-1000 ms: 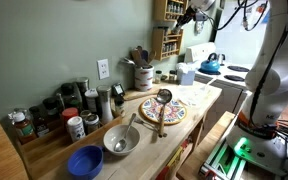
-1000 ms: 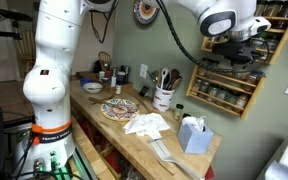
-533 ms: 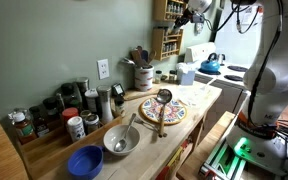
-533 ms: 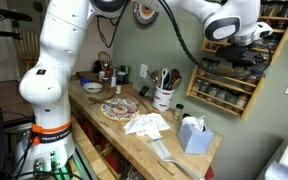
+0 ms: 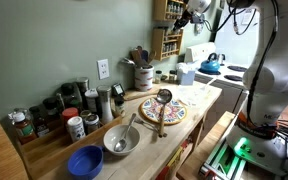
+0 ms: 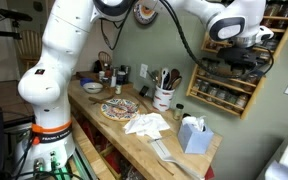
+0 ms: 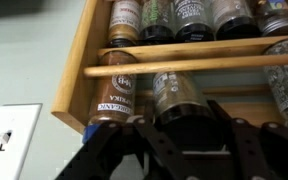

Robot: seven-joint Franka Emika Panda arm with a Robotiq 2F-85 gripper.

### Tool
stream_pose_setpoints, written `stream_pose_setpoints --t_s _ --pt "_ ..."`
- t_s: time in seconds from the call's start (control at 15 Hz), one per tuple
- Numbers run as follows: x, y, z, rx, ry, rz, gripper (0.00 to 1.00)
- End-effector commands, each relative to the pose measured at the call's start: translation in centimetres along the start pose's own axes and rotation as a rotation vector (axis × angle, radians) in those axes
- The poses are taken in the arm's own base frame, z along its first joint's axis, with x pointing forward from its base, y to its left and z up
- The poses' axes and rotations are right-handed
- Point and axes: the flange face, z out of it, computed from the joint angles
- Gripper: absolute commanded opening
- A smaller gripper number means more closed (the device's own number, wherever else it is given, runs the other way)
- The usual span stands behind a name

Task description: Pick up two jars from the right side of the counter and put them on the second bottom shelf

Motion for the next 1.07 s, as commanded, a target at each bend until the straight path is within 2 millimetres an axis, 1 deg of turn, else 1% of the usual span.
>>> stream_pose_setpoints --t_s 0.0,0.13,0.4,0.93,1.0 --pt "0.2 1.0 -0.4 -0.023 -0.038 -0.012 0.29" --pt "0.4 1.0 -0.3 -0.044 -0.059 -0.033 0.29" --pt "1.0 0.3 0.1 -0.059 -0.093 -0.076 0.29" --pt "1.4 0.0 1.1 -0.056 -0.153 -0.113 0.29" --pt "1.4 0.0 1.2 -0.052 -0.155 -0.112 0.32"
